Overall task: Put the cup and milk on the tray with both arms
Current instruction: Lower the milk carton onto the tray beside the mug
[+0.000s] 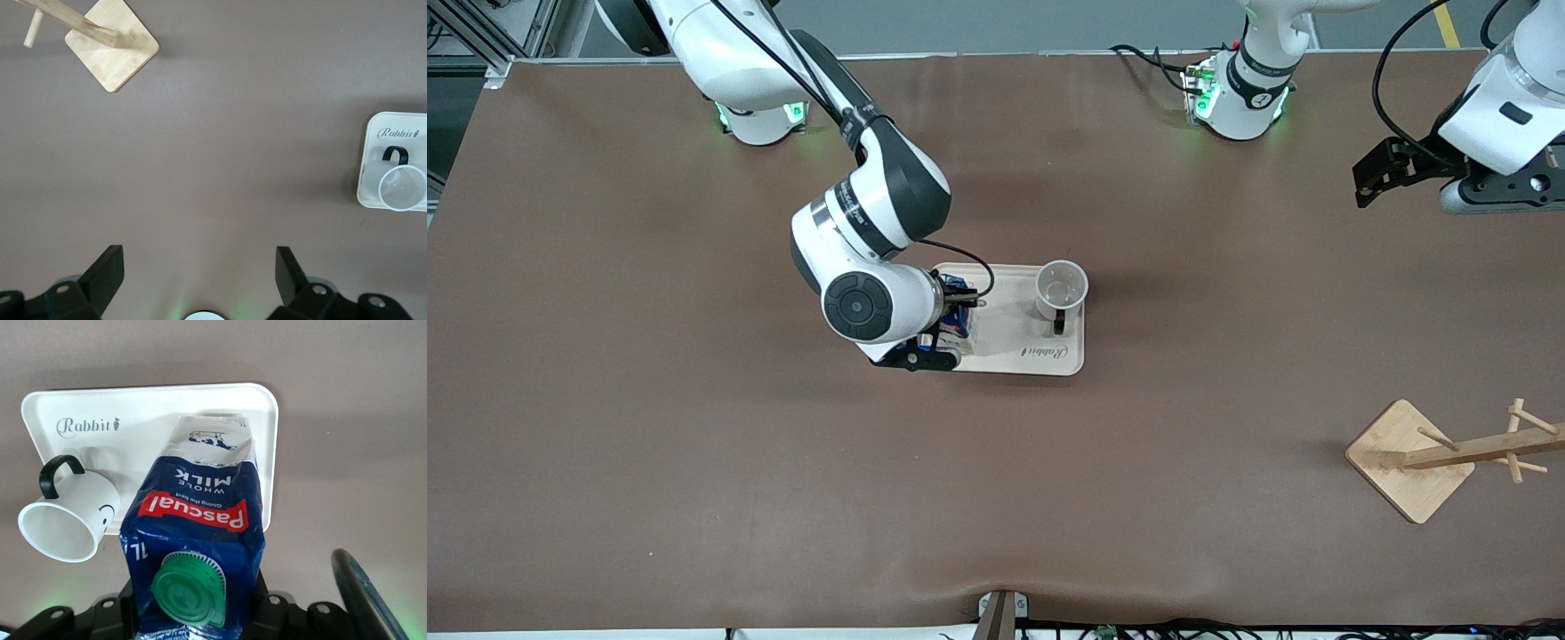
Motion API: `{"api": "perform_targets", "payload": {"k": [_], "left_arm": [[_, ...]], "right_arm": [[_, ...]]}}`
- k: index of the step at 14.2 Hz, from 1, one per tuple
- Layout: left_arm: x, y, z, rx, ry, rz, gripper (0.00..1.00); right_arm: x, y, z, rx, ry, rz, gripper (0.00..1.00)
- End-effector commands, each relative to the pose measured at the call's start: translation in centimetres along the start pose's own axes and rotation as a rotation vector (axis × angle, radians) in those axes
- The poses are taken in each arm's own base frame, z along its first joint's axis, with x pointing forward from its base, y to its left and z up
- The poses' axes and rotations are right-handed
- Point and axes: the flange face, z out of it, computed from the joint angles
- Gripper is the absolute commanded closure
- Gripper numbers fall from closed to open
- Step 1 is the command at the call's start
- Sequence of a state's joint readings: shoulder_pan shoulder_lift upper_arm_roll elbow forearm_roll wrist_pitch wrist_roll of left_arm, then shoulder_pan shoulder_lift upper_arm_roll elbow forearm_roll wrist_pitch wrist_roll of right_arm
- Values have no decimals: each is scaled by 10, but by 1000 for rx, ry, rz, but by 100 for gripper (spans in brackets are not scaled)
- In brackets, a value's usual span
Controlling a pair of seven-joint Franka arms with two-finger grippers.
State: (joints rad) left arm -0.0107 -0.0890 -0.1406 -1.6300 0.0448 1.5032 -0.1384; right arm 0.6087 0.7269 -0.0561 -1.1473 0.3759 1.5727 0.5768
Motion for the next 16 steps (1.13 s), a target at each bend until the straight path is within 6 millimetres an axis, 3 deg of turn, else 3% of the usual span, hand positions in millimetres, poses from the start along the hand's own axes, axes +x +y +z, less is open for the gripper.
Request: {"api": "perform_targets", "payload": {"k": [1,9,10,12,13,14,16], "left_arm": [[-7,-1,-2,-13,-15,8,0],[-8,-6,0,-23,-29,0,0],[-8,-5,0,-23,-29,1,0],[-9,-5,-1,-23,-29,1,0],[-9,-5,-1,-23,-29,1,0],[-9,-5,-1,-23,-29,1,0],[-9,-5,-1,-23,-29,1,0]], "right_arm": [[-3,-7,10,-3,-34,-17,100],[-6,-5,37,-76,-52,-70,92],[-8,-7,42,-82,-57,-68,84],[-8,-7,46,-86,-55,-68,46],[-8,-7,47,-89,-54,-71,6],[-8,-7,45,-87,-53,-70,0],[-10,-9,44,-86,-51,-74,0]]}}
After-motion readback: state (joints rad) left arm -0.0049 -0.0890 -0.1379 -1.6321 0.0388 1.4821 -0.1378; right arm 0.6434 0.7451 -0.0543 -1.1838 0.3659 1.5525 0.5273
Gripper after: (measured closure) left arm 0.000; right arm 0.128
